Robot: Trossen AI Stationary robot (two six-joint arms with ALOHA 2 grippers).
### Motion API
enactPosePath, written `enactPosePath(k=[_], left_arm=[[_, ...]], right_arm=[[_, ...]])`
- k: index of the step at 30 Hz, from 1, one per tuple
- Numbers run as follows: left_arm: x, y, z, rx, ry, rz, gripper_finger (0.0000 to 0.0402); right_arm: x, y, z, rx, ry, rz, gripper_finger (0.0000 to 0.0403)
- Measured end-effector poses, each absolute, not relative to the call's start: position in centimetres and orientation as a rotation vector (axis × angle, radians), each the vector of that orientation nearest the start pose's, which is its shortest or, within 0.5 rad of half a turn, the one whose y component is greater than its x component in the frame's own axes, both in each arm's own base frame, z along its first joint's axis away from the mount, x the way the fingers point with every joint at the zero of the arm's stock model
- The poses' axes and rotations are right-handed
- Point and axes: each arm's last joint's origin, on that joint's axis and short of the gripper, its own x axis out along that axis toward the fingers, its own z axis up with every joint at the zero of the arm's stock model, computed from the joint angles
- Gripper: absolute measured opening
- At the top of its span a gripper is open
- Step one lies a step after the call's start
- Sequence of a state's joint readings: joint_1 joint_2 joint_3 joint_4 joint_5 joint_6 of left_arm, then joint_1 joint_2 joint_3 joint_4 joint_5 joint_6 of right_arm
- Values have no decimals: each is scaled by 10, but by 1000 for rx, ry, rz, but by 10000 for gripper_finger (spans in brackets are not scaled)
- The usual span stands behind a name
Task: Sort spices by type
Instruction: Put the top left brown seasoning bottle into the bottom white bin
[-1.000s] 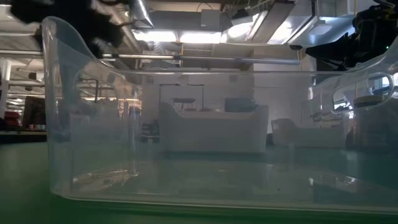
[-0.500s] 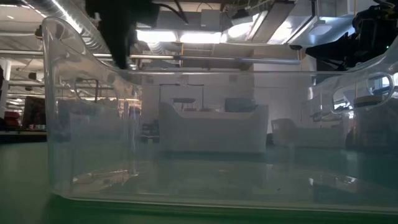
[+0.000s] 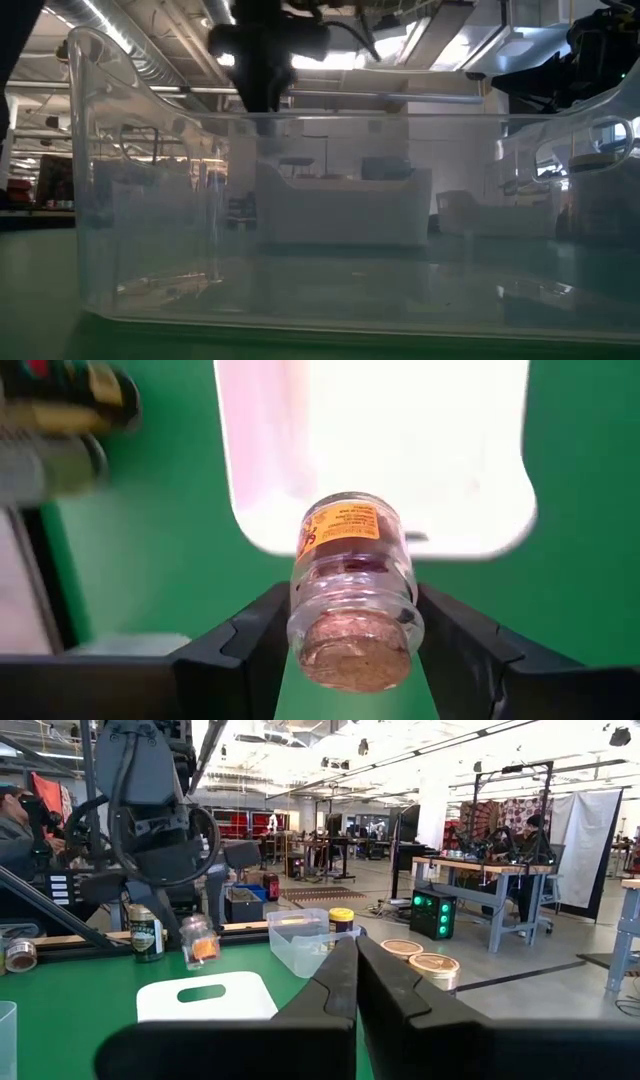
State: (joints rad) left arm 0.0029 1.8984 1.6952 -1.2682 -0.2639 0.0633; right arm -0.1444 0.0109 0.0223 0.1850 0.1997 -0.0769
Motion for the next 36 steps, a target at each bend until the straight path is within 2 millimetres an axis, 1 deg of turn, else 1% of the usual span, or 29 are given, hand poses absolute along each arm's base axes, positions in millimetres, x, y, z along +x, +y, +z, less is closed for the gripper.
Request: enactPosePath(k=[4, 9, 18, 24, 27, 31, 36], left_arm=[[383, 11, 261, 283, 1462, 141, 185], [395, 17, 245, 316, 1459, 115, 186], [411, 24, 216, 341, 1478, 89, 186], [416, 25, 190, 343, 1557, 74, 186], [417, 25, 180, 355, 1585, 58, 186], [418, 25, 180, 362, 1584, 52, 194], [418, 25, 181, 361, 1576, 52, 215]], right_arm=[[93, -19, 188, -70, -183, -350, 8], [93, -19, 188, -74, -182, -351, 8], [93, -19, 188, -79, -179, -352, 8], [93, -19, 188, -81, -178, -352, 8], [93, -19, 188, -81, -178, -353, 8], [93, -19, 187, -81, -177, -353, 8], [93, -19, 187, -81, -177, -353, 8]])
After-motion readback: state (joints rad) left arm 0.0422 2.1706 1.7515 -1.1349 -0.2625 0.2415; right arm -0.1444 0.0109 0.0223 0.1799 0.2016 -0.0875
